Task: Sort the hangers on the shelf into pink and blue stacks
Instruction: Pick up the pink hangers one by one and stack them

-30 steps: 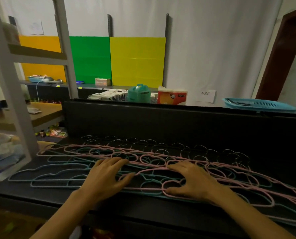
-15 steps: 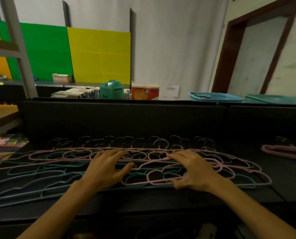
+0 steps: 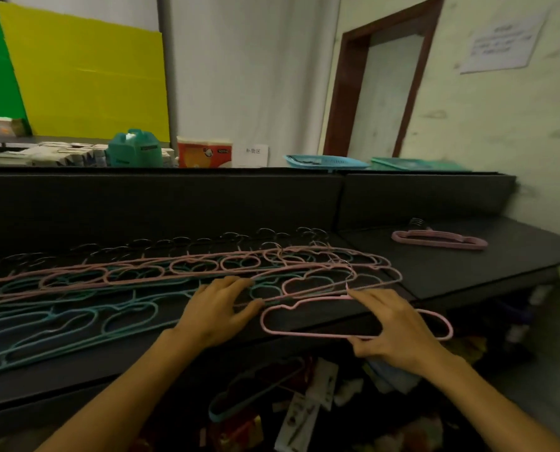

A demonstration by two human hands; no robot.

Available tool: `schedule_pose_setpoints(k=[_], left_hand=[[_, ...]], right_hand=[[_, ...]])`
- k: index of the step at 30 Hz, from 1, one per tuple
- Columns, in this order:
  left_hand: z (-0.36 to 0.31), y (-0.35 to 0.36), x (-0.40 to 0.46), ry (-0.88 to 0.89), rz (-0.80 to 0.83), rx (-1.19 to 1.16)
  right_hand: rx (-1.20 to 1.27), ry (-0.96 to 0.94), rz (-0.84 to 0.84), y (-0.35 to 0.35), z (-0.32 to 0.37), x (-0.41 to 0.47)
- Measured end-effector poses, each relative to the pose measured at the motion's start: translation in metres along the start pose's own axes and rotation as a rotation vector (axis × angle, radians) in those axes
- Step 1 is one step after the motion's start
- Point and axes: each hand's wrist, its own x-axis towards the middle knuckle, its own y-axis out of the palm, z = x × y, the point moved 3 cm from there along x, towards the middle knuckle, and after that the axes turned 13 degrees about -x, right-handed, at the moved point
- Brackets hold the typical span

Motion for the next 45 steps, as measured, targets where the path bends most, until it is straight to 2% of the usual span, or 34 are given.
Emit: schedule_pose_setpoints(k=[6,14,21,29,34,45], left_hand=[[-0.022,0.019,0.022,0.077,-0.046,0.012],[-0.037,0.041,0.064,-0.054,0.125,0.071],[-0.046,0.044,0.071,-0.076,0.066,0.014],[-0.086,0.044,0.096,0.104,-0.015,0.054],[-0.120,0.070,0.126,0.167,-0.044,0.102],[-0.204,0.160,0.215,0.256,0.133,0.094]], right_hand=[[-0.019,0.066,-0.009,-0.006,-0.025,-0.031],[-0.016,0.045,-0.033,-0.011,-0.068,-0.018],[0.047,-0.008,-0.057,-0.009,-0.109,0.006],[0.083,-0.027,-0.083,-0.004,-0.165,0.022],[0.076,-0.012,-0.116,-0.013,-0.209,0.015],[0.009,0.128,-0.142,-0.019,-0.327,-0.006]])
